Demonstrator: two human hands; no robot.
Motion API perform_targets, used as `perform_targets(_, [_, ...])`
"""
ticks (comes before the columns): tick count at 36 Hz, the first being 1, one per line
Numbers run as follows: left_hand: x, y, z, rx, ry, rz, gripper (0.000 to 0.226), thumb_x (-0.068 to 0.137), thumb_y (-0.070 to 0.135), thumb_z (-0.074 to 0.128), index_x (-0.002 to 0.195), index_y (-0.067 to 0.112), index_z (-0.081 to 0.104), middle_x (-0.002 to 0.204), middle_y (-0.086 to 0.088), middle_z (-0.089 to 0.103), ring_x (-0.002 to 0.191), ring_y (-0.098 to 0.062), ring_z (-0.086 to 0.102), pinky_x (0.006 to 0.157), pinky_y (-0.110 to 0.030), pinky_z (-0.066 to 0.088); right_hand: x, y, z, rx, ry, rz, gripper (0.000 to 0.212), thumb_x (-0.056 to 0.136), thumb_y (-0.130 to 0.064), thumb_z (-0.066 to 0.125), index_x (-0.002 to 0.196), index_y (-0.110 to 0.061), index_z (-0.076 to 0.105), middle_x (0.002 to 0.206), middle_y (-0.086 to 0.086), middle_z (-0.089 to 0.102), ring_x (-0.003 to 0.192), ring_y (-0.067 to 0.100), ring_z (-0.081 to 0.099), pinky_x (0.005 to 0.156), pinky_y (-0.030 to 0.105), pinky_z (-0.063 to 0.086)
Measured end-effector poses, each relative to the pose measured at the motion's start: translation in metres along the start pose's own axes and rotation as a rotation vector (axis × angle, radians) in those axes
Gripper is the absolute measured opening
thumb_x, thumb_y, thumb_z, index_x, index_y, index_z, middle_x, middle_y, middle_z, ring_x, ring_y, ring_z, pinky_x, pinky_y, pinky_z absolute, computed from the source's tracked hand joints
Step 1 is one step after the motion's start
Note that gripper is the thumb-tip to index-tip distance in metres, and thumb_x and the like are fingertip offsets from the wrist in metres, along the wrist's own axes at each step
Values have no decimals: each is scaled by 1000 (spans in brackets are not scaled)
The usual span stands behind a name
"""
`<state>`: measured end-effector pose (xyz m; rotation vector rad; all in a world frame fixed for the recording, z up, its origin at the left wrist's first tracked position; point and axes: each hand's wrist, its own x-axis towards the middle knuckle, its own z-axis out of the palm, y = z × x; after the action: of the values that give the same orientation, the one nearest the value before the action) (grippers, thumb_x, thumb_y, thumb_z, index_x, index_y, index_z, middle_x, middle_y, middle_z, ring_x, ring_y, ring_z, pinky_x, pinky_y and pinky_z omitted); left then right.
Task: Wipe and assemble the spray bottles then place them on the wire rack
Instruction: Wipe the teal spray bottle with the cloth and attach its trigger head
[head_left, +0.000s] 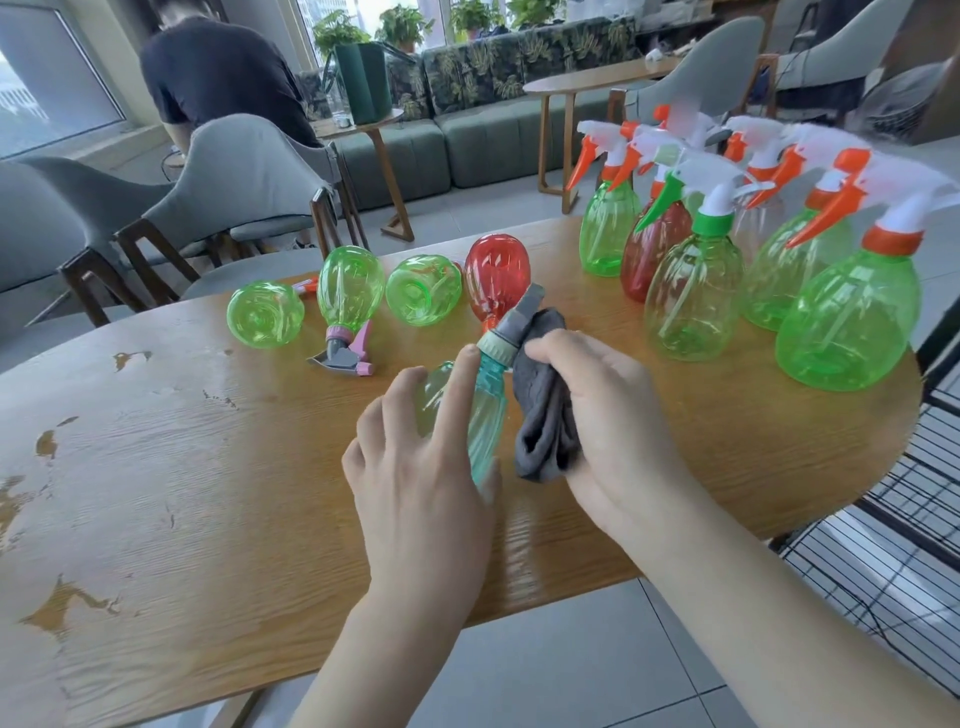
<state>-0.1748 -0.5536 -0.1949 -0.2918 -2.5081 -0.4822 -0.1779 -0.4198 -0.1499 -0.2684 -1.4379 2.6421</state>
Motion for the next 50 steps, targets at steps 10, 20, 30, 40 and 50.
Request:
perform_targets(10, [-20, 29, 0, 51, -77, 152, 103, 63, 28, 87, 155, 31, 40, 158, -23, 34, 133, -51, 37, 100, -65, 40, 17, 12, -7, -179, 84, -122, 37, 78, -40, 89, 98, -14, 73, 81, 19, 69, 69, 40, 69, 64, 51, 57])
perform_targets(20, [-25, 31, -7, -483, -16, 81, 49, 79, 34, 69, 128, 39, 63, 152, 7, 44, 144, -24, 34, 113, -50, 36, 23, 0, -21, -117, 66, 17, 24, 83, -23, 85, 101, -10, 76, 89, 11, 78, 70, 24, 73, 60, 33, 57])
perform_targets(30, [13, 2, -32, -883, -505, -305, 94, 59, 63, 94, 135, 65, 40, 129, 22, 57, 113, 3, 63, 88, -28, 59, 28, -6, -29, -108, -265, 60, 26, 79, -20, 76, 103, -10, 74, 89, 5, 74, 79, 19, 72, 68, 30, 61])
perform_targets(40, [12, 7, -18, -852, -439, -330, 60, 73, 39, 91, 123, 38, 57, 101, 13, 77, 89, -7, 75, 79, -33, 62, 24, 5, -18, -404, -83, -248, 22, 85, -32, 83, 102, -18, 78, 94, 9, 78, 89, 31, 75, 82, 55, 62])
perform_targets(50, [13, 17, -14, -613, -283, -311, 66, 71, 51, 84, 123, 47, 44, 92, 19, 69, 84, -2, 67, 77, -37, 60, 6, 17, -12, -811, 111, -611, 29, 107, -32, 53, 116, -18, 77, 94, 2, 68, 85, 7, 62, 68, 15, 44])
